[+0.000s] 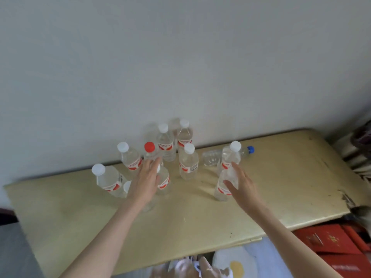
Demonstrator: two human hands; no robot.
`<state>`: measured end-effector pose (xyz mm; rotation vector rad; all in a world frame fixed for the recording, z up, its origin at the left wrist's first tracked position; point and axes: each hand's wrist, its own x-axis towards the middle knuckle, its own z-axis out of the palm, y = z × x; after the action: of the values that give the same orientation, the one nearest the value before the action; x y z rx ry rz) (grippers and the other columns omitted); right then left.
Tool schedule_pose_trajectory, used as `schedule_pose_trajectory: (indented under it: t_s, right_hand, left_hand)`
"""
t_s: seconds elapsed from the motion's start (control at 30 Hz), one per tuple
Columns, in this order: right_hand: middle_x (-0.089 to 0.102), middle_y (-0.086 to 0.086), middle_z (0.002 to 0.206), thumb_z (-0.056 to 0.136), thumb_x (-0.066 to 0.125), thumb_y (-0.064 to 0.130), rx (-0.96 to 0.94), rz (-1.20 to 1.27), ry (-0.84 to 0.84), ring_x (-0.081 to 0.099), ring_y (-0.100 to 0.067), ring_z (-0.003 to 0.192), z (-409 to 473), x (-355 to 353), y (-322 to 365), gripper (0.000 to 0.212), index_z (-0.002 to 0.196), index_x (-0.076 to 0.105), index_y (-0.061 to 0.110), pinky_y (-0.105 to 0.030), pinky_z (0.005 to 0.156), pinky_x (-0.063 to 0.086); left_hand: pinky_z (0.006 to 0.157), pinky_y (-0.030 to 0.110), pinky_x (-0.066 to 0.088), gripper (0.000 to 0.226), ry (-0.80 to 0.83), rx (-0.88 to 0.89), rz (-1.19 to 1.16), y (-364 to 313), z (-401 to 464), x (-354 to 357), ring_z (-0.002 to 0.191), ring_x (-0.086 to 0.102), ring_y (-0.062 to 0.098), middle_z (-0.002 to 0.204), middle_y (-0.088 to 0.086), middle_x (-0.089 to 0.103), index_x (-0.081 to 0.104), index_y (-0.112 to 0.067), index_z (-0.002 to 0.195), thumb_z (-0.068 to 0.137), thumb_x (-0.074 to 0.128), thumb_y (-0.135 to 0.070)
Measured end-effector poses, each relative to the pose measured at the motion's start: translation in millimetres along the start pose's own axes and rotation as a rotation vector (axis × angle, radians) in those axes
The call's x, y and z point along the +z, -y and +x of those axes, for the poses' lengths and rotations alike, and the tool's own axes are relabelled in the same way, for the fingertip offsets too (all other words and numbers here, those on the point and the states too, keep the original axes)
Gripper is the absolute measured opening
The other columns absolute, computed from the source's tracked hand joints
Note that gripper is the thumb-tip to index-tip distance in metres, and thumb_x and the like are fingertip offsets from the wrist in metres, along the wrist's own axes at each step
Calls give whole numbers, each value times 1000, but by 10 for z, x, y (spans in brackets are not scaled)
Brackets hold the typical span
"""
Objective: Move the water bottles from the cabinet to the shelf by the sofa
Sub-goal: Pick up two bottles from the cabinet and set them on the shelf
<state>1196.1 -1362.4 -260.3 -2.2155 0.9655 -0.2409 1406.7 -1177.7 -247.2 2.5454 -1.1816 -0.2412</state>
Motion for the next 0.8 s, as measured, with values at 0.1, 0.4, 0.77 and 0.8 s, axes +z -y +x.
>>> schedule_pose_trajectory:
  t_s: [0.1,0.4,0.77,0.8]
  right_hand:
    - [50,-14,132,87,58,16,49,43,-56,49,-32,116,-40,43,-65,57,138,33,15,-23,84,32]
    - [51,-1,100,77,71,19,226,153,-306,52,-24,87,-124,197,-62,31,102,60,4,-23,70,32]
    - [59,-2,114,81,67,25,424,470,-500,54,-18,107,-759,187,-102,41,117,55,10,-35,92,44]
    - [62,-1,109,81,67,25,445,504,-513,55,-17,105,-884,152,-90,37,114,56,12,-31,89,44]
  left_hand:
    - [86,46,44,41,-18,-18,-16,22,88,29,113,44,35,122,15,44,43,-10,127,87,52,-9]
    - [86,32,36,26,36,133,-232,-71,-15,194,103,41,25,106,12,46,55,-6,107,82,61,-12]
    - [86,-1,24,33,87,346,-547,-372,-91,65,99,38,-3,109,-5,52,53,-16,118,86,56,-5]
    - [87,-2,24,33,121,346,-631,-468,-132,48,102,42,-3,112,-9,53,53,-21,117,88,55,-8]
